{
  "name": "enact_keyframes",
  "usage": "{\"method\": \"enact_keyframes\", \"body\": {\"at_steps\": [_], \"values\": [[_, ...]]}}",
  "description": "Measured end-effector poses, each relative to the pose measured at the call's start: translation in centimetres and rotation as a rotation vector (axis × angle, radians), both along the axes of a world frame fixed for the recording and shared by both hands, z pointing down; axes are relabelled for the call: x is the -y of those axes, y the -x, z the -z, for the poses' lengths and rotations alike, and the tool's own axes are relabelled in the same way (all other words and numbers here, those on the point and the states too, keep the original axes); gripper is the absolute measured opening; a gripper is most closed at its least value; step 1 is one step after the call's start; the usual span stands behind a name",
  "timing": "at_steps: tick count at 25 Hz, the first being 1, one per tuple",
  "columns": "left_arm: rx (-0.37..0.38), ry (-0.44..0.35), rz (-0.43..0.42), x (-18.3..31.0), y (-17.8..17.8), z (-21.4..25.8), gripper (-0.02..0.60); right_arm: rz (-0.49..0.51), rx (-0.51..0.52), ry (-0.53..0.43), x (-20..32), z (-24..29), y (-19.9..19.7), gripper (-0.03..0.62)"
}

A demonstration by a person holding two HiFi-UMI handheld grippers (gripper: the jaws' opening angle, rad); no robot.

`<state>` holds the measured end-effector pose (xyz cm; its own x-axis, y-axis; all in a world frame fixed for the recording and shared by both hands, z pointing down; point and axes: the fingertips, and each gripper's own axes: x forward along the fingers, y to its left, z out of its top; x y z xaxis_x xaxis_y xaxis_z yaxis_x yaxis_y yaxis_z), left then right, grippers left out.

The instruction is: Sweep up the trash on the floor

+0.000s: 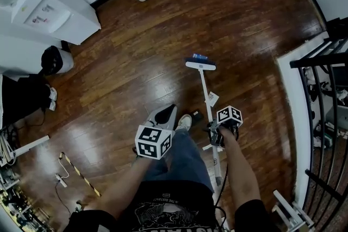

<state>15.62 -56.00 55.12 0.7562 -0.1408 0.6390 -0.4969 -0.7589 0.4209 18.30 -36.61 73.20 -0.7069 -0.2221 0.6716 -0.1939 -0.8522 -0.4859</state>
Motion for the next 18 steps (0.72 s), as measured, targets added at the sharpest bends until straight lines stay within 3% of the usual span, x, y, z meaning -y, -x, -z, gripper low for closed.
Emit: {"method": "enact_keyframes", "body": {"at_steps": [12, 18], "values": [[-0.074, -0.002, -0.005, -4.7, 6.4, 0.8, 0.005, -0.008, -0.038, 0.042, -8.0, 0.5, 6.4, 0.0], [-0.064, 0.019, -0.016, -8.8, 11.5, 0.4, 0.005, -0.021, -0.041, 0.067, -13.6, 1.1, 10.9, 0.0]]}}
